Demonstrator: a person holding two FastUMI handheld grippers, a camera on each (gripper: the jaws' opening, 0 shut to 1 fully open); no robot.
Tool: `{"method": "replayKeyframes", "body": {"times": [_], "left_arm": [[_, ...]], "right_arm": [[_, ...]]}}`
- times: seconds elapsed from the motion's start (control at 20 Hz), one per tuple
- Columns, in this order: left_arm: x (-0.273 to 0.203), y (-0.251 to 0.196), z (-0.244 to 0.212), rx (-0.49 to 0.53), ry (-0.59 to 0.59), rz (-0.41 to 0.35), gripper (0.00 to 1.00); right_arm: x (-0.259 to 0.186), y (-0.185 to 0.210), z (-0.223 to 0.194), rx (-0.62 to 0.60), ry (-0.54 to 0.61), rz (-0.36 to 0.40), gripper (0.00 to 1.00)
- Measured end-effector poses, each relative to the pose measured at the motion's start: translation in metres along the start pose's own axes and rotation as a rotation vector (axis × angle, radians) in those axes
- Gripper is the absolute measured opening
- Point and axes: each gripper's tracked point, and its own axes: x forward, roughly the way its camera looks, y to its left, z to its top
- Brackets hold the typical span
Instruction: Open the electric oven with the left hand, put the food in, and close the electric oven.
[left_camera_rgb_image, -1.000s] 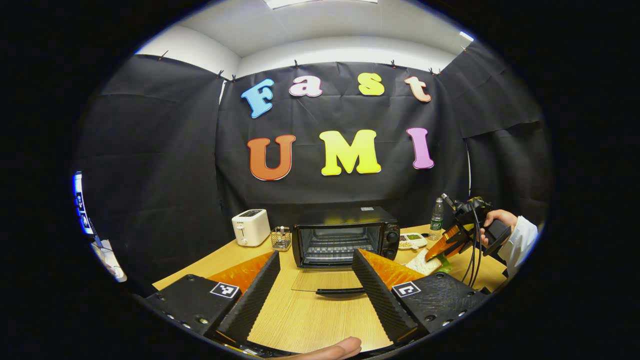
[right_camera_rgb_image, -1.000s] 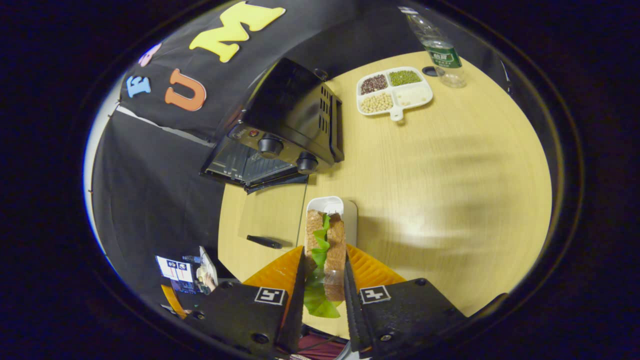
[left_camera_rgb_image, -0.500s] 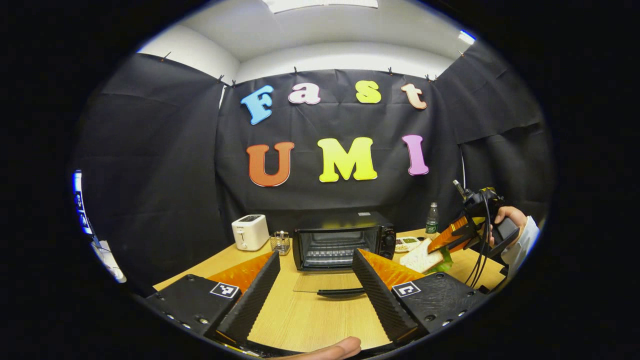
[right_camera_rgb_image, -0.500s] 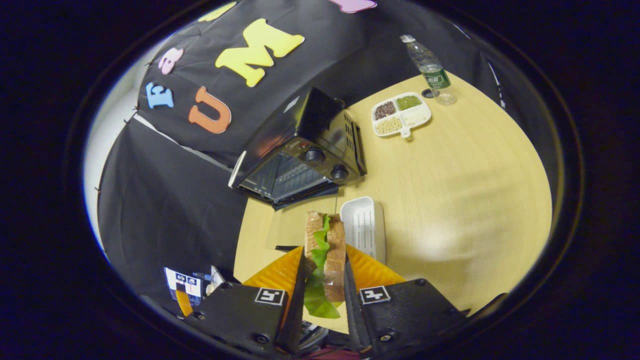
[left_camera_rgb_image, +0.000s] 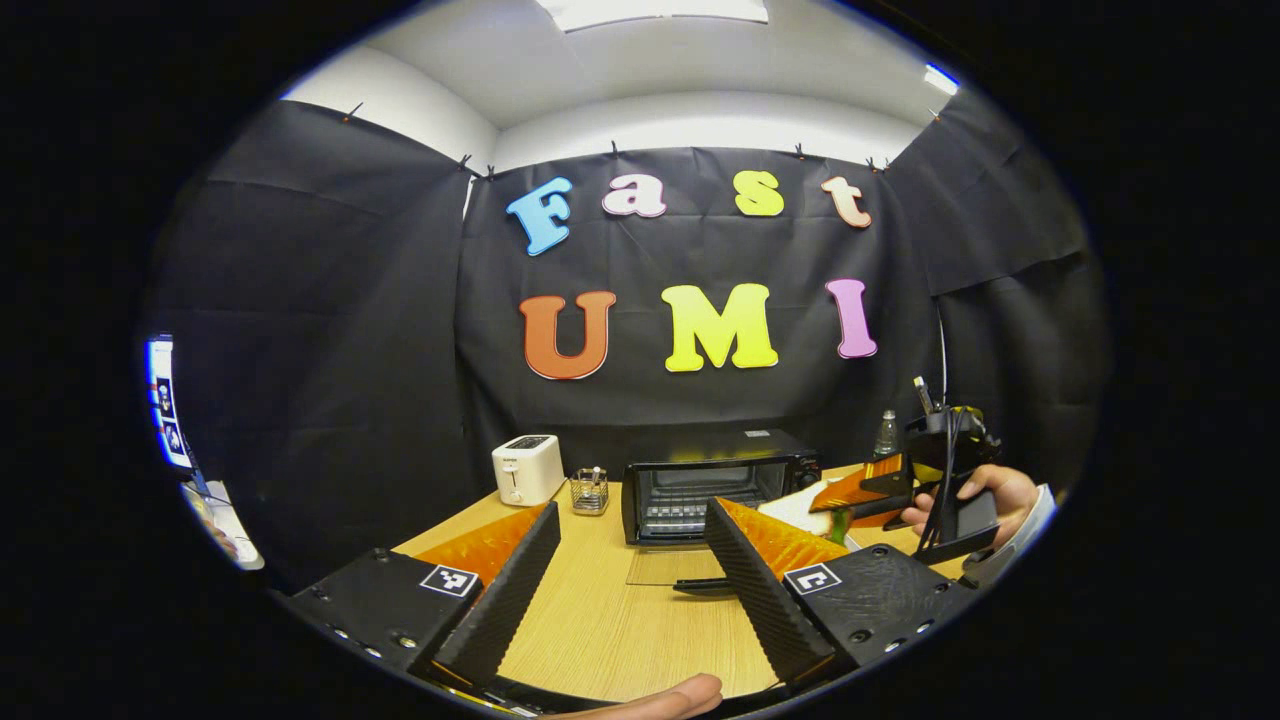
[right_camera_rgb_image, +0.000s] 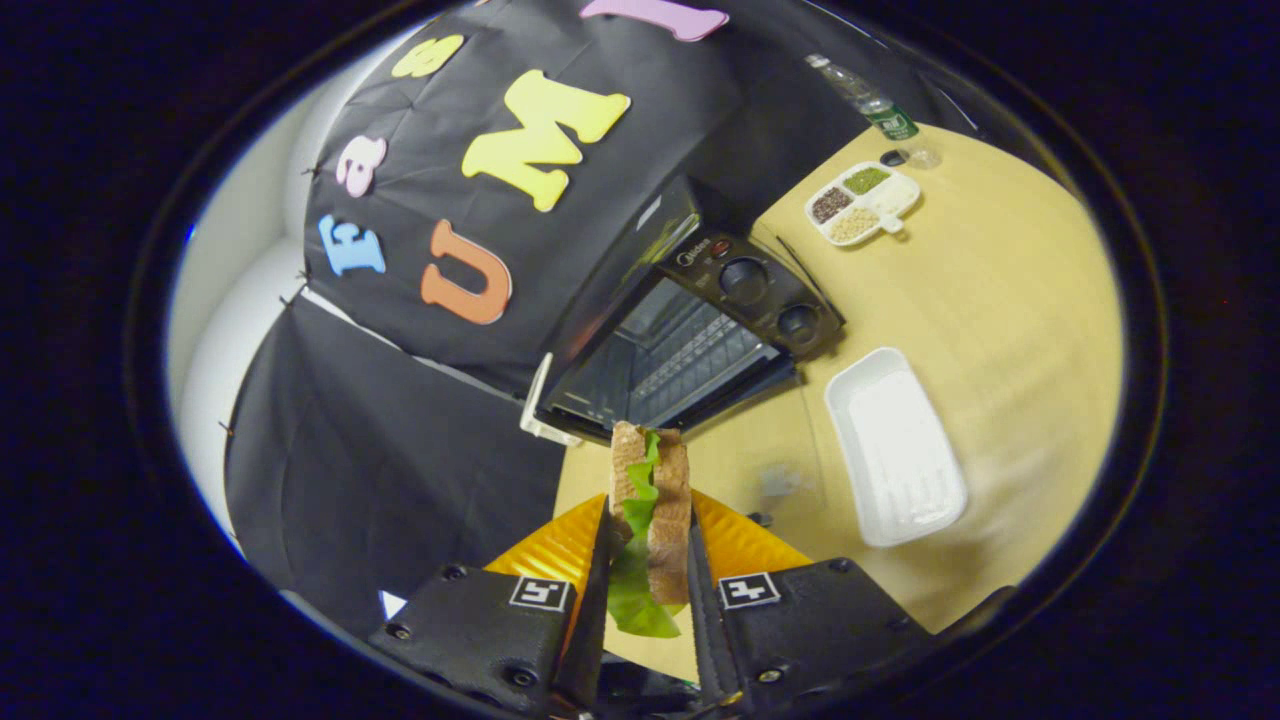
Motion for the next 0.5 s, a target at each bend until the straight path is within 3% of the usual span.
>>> {"method": "replayKeyframes", "body": {"times": [0.15, 0.5], "left_arm": [[0.004, 0.012, -0.005, -0.008, 0.006, 0.002, 0.95], [0.017, 0.033, -0.018, -0.04, 0.039, -0.008, 0.95]], "right_arm": [[0.042, 0.011, 0.006, 0.111, -0.138, 0.057, 0.38], [0.142, -0.012, 0.055, 0.306, -0.479, 0.049, 0.38]]}}
